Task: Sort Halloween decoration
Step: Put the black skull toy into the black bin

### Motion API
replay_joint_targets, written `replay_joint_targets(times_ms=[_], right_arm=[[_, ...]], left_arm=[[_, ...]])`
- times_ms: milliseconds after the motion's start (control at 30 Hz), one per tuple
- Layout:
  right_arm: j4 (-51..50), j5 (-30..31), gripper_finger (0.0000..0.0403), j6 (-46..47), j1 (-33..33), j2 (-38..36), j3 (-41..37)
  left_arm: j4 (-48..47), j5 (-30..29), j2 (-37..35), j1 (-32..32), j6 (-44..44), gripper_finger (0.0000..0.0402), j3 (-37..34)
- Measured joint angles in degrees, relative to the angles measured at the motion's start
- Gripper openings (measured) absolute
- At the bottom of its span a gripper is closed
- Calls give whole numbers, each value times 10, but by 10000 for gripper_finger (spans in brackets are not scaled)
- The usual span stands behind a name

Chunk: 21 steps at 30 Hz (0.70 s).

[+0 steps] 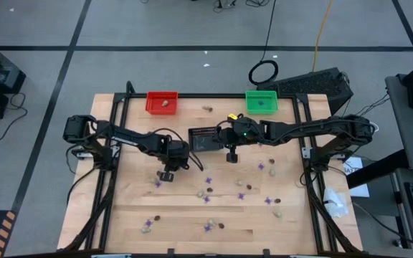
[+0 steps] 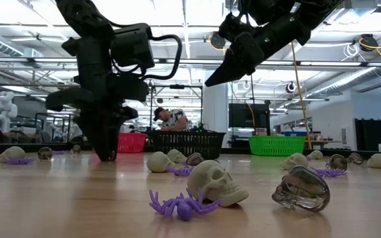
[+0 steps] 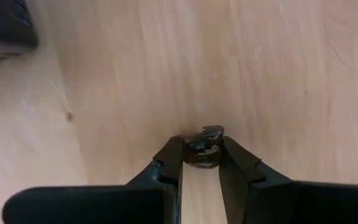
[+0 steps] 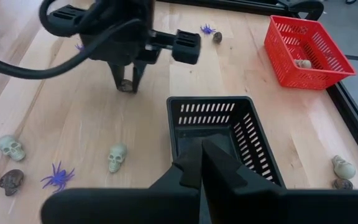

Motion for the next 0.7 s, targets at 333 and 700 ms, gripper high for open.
replay_joint_targets(times_ms=[333,700], right_arm=[[0,0,0,-4,0,0,0],[-2,3,0,-25,0,-22,0]], left_arm=[[-49,-3,-1,31,24,58,45],[-100,11,-3,78,48,57,132]])
